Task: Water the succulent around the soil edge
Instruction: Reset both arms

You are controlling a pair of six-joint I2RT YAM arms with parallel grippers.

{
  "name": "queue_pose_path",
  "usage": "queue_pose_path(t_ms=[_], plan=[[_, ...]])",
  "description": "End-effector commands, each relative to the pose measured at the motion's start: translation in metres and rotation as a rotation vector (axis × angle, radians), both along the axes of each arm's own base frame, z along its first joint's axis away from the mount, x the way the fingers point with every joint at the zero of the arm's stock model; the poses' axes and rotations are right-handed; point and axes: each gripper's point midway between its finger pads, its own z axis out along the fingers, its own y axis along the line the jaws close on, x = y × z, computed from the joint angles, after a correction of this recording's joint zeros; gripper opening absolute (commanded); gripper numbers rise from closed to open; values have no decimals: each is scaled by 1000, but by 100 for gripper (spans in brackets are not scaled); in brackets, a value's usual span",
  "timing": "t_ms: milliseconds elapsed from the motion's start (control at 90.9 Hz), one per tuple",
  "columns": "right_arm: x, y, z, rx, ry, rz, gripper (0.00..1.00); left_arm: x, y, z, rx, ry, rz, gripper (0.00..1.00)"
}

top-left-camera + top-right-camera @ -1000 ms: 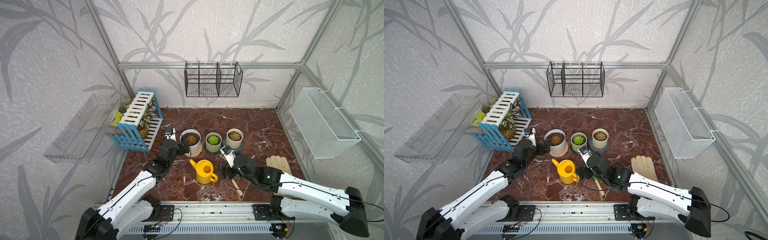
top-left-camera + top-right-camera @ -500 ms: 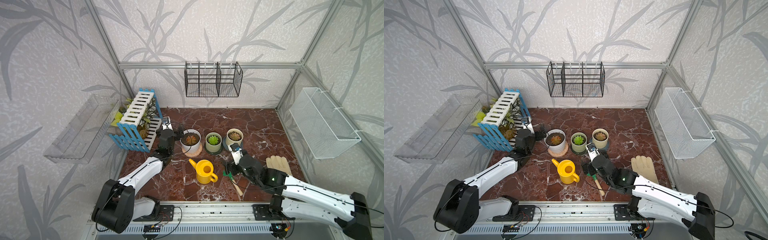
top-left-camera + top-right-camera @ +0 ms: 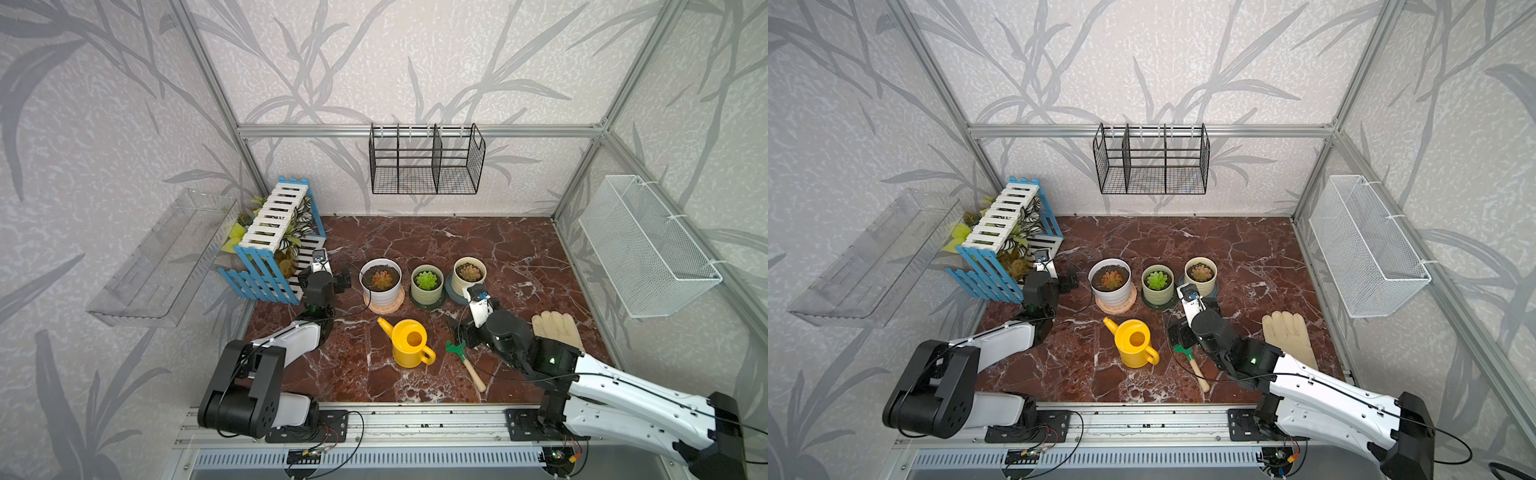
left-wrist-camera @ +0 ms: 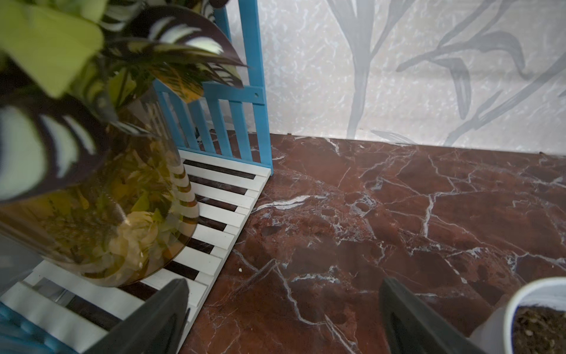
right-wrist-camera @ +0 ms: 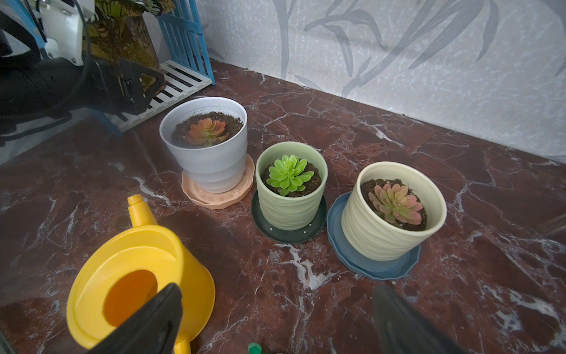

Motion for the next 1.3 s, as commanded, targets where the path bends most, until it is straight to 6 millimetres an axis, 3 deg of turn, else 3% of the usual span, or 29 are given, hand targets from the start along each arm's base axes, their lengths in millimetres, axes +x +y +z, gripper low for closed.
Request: queue_pose_path(t_ms=[0, 242, 429, 605, 671, 825, 1078, 1287], plan=[[4, 0, -1, 17, -6, -14, 99, 9, -8, 18, 19, -70, -57, 100], [5, -7, 0, 15, -14, -42, 99, 10, 10, 12, -13, -25, -52, 100], [8, -5, -1, 12, -9, -42, 99, 3, 7, 11, -18, -32, -112, 100], [10, -4, -5, -4, 0, -46, 99, -8, 9, -25, 51, 45, -119, 100], [11, -5, -7, -5, 0, -54, 99, -8, 2, -18, 16, -18, -144, 100], [16, -10, -9, 4, -3, -85, 99, 3, 6, -26, 31, 24, -112, 100], [28, -19, -2, 60, -29, -143, 99, -4, -2, -22, 22, -3, -182, 100], [41, -37, 6, 102, -61, -210, 99, -9, -6, -25, 18, 15, -219, 100]])
